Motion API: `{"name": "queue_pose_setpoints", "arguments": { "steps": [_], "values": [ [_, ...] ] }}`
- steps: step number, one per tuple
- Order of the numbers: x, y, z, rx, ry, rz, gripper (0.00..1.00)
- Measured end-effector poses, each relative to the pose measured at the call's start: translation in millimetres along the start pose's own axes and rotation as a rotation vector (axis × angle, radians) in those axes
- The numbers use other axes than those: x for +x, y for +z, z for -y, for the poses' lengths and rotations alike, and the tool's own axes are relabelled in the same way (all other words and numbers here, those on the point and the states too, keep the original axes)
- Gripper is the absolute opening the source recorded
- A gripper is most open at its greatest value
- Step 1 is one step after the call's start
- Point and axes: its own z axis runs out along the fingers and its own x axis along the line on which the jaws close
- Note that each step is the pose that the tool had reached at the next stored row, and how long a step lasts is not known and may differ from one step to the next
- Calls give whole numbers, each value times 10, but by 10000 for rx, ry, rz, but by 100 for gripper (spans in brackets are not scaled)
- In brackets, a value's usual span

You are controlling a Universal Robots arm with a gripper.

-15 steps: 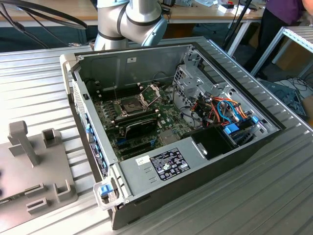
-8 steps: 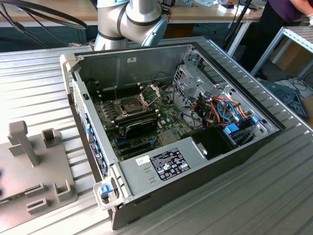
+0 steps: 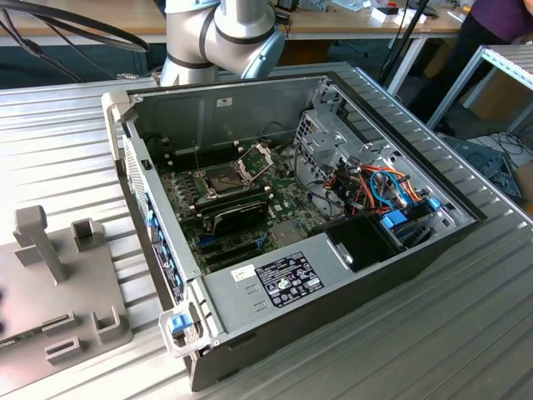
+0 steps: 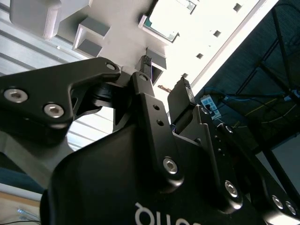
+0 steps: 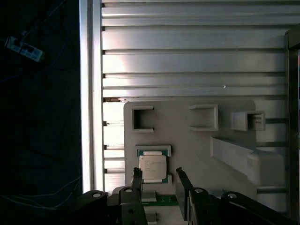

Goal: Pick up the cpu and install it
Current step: 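Pick up the cpu and move it towards the insertion slot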

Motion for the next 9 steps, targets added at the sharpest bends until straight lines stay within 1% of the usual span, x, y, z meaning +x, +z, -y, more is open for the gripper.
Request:
{"name": "queue_pose_setpoints", "arguments": {
  "steps": [9],
  "values": [
    [0, 7, 0, -1, 0, 2, 42]
  ]
}}
